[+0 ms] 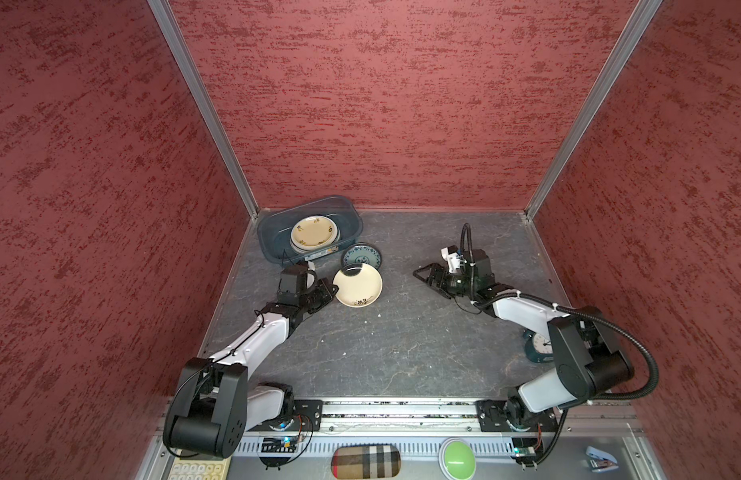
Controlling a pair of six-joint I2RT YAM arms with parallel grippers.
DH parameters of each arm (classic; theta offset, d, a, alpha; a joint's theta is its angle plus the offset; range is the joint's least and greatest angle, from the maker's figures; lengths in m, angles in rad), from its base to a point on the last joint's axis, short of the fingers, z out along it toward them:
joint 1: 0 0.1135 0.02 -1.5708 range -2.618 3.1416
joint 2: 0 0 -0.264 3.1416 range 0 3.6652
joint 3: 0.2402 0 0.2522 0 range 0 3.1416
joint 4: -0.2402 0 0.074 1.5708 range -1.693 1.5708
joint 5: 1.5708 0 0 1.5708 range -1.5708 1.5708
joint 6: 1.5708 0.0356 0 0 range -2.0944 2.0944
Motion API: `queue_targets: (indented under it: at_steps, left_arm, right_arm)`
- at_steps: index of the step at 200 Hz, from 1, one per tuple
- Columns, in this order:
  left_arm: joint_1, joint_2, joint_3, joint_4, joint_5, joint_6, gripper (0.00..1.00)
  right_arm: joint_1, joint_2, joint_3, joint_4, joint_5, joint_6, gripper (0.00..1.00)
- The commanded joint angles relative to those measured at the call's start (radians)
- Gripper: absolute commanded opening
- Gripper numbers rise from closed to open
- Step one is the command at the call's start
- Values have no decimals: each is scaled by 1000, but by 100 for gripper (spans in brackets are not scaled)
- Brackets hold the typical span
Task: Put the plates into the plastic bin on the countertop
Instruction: 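Grip the upright flower-motif plate rim with the left gripper and lift it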
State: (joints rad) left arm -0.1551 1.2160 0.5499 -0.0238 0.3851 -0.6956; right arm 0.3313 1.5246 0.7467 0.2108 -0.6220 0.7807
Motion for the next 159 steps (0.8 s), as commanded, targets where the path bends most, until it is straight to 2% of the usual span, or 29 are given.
queue_targets:
  at_steps: [1, 111, 159]
  left_arm:
    - [-7, -32, 26, 22, 16, -22, 0]
    - [-1, 27, 117, 36, 58, -27, 0]
    - [34, 53, 175, 60, 64, -22, 0]
  right_arm:
    - [7, -45, -8, 2, 34, -21, 93]
    - [6, -145, -20, -29, 82, -64, 93]
    - [6, -194, -39, -34, 117, -87, 94]
